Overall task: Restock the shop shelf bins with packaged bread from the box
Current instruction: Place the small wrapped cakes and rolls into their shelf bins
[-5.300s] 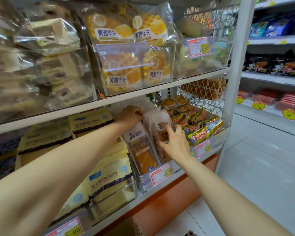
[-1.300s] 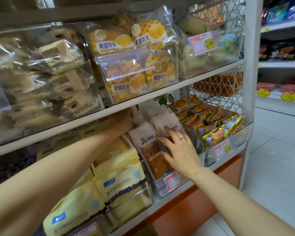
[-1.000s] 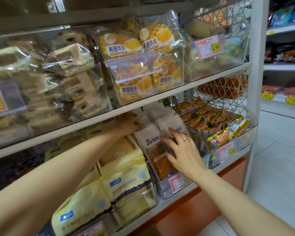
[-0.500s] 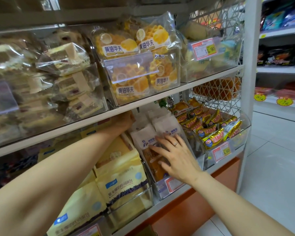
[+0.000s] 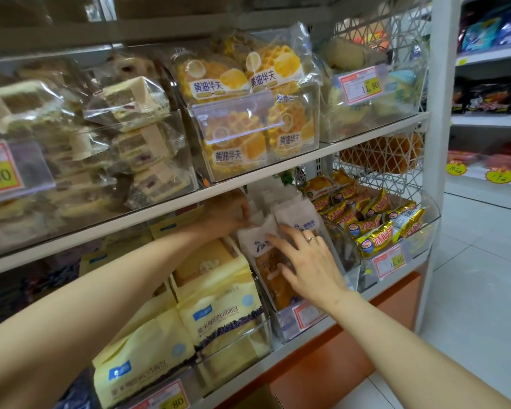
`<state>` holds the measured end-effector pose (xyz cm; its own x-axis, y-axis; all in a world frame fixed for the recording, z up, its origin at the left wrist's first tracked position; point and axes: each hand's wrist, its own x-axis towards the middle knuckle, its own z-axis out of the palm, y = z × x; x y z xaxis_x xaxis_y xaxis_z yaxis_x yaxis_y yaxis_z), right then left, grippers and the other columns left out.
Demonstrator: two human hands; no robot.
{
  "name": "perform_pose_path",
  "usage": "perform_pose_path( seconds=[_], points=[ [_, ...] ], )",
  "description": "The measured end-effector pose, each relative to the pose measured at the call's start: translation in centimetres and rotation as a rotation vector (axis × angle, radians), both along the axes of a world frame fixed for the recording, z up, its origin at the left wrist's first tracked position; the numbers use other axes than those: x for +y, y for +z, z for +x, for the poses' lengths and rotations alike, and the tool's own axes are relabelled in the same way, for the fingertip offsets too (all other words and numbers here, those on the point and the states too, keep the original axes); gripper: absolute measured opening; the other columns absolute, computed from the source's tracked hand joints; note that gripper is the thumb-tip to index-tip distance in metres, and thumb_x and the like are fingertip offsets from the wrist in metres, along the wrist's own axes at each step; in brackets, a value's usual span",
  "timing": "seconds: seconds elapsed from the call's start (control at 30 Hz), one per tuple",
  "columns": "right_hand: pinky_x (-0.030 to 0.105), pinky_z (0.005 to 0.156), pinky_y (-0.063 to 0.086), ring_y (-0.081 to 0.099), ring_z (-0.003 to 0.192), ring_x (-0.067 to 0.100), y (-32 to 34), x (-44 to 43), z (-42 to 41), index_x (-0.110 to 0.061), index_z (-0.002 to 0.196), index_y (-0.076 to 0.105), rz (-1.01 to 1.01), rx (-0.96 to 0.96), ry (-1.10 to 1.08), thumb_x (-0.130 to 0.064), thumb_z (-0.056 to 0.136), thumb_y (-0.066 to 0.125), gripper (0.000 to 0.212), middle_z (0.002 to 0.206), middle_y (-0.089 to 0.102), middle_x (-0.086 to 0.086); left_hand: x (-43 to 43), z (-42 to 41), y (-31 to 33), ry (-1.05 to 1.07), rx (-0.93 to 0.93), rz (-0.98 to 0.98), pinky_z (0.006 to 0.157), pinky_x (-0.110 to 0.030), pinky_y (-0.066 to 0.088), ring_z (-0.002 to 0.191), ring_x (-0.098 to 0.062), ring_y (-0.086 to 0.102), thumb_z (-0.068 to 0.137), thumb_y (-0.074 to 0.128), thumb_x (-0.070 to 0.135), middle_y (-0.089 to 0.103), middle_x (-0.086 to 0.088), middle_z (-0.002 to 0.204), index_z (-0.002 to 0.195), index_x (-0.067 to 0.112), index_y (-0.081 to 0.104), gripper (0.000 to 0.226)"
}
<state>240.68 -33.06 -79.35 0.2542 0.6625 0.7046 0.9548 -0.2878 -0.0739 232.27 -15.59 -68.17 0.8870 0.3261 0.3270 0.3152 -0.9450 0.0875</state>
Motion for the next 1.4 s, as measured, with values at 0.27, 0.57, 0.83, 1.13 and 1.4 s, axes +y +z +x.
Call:
perform_pose_path(
  seconds=[0.27, 0.57, 0.83, 1.13, 1.4],
  points=[
    [0.037, 0.108, 0.025, 0.03, 0.127, 0.024, 0.7, -0.2, -0.5, -0.022, 0.139, 0.032, 0.047, 0.117, 0.077, -0.013, 0.063, 0.054, 0.08, 0.14, 0.047, 0.006, 0.2, -0.5, -0.9, 0.074, 0.092, 0.064, 0.106, -0.035, 0.022, 0.134, -0.021, 0.026, 0.083, 0.065, 0.038, 0.036, 0.003, 0.138, 0.098, 0.028, 0.058, 0.019],
    [0.056, 0.106, 0.034, 0.033, 0.128, 0.03, 0.6, 0.5, -0.6, -0.024, 0.14, 0.04, -0.059, 0.026, 0.047, -0.017, 0.065, 0.059, 0.078, 0.142, 0.044, 0.011, 1.1, -0.3, -1.5, 0.199, 0.062, 0.161, 0.107, -0.032, 0.022, 0.135, -0.02, 0.026, 0.09, 0.056, 0.02, 0.039, 0.004, 0.14, 0.103, 0.017, 0.067, 0.018],
    [0.06, 0.104, 0.024, 0.055, 0.122, 0.026, 0.0, 0.6, -0.6, -0.027, 0.128, 0.057, -0.238, -0.151, 0.09, -0.039, 0.049, 0.086, 0.086, 0.134, 0.057, 0.004, 2.2, 0.0, -0.8, 0.257, 0.021, -0.047, 0.099, -0.03, 0.039, 0.119, -0.023, 0.05, 0.089, 0.062, 0.023, 0.057, -0.005, 0.126, 0.104, 0.009, 0.069, 0.022],
    [0.05, 0.109, -0.009, 0.028, 0.142, 0.028, -0.3, 1.0, -0.5, -0.028, 0.143, 0.04, -0.261, -0.029, 0.034, -0.029, 0.074, 0.072, 0.076, 0.153, 0.033, 0.005, -0.1, -5.1, -1.2, 0.269, -0.121, -0.097, 0.107, -0.04, 0.033, 0.128, -0.03, 0.041, 0.091, 0.055, 0.036, 0.044, -0.007, 0.137, 0.132, 0.017, 0.043, 0.046],
    [0.064, 0.104, 0.032, 0.042, 0.132, 0.034, 0.4, 0.1, -1.0, -0.028, 0.135, 0.045, -0.163, -0.002, 0.113, -0.029, 0.067, 0.076, 0.075, 0.144, 0.046, 0.007, -3.6, -8.2, -3.4, 0.335, 0.217, 0.004, 0.116, -0.05, 0.001, 0.144, -0.028, 0.003, 0.075, 0.024, 0.083, 0.005, 0.001, 0.157, 0.147, 0.033, 0.015, 0.088]
  ],
)
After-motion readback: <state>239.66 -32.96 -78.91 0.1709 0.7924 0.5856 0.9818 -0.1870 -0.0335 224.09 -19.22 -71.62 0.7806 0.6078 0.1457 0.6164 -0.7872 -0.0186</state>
